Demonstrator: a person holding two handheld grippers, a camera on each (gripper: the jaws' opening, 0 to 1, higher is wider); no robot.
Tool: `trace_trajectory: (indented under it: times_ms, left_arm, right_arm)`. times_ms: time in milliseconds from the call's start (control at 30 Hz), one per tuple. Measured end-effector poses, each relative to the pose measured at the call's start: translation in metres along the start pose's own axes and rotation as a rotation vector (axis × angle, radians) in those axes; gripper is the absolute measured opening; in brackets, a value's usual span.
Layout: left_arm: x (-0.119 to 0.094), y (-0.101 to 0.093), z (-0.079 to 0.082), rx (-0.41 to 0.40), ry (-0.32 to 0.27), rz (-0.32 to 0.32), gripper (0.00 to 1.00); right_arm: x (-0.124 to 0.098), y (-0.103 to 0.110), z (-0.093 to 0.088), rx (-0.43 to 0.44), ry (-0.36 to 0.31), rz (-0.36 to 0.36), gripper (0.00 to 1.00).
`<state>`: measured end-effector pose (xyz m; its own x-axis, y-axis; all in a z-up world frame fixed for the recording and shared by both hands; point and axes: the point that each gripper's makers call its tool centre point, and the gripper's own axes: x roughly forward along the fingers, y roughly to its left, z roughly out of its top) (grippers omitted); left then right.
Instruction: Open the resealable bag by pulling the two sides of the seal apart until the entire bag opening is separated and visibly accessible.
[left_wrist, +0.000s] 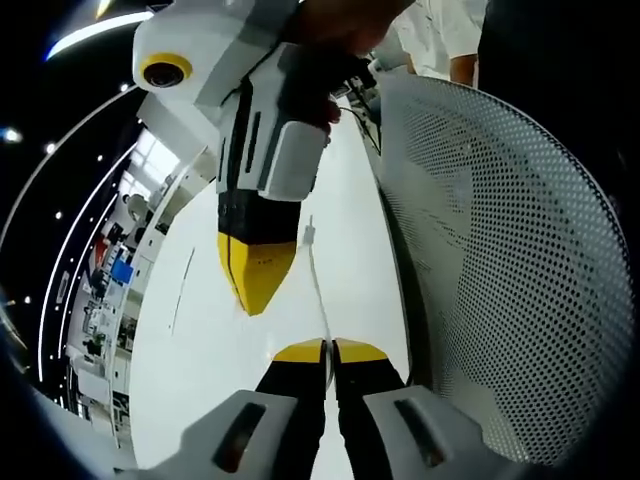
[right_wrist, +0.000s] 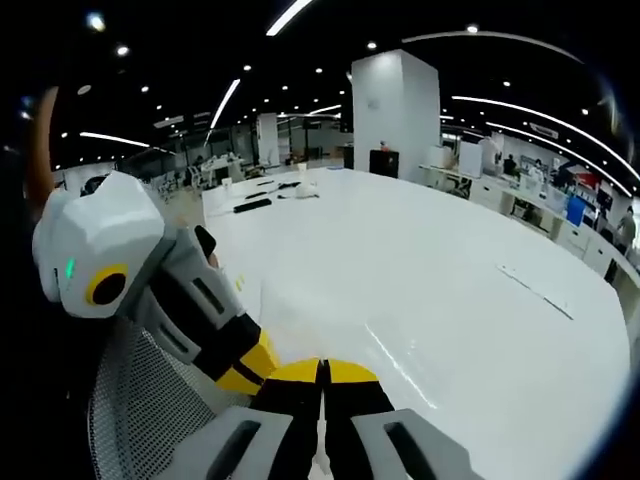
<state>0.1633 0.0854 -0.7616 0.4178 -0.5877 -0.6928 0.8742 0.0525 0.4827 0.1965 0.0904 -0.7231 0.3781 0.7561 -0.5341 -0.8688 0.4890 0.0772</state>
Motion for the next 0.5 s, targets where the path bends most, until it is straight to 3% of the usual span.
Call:
trace_trajectory:
  times_ms: [500]
  left_arm:
    - [0.000, -0.005, 0.003, -0.059, -0.028, -0.026, 0.00]
  right_arm:
    - [-0.009, -0.024, 0.018, 0.049, -0.057, -0.048, 0.00]
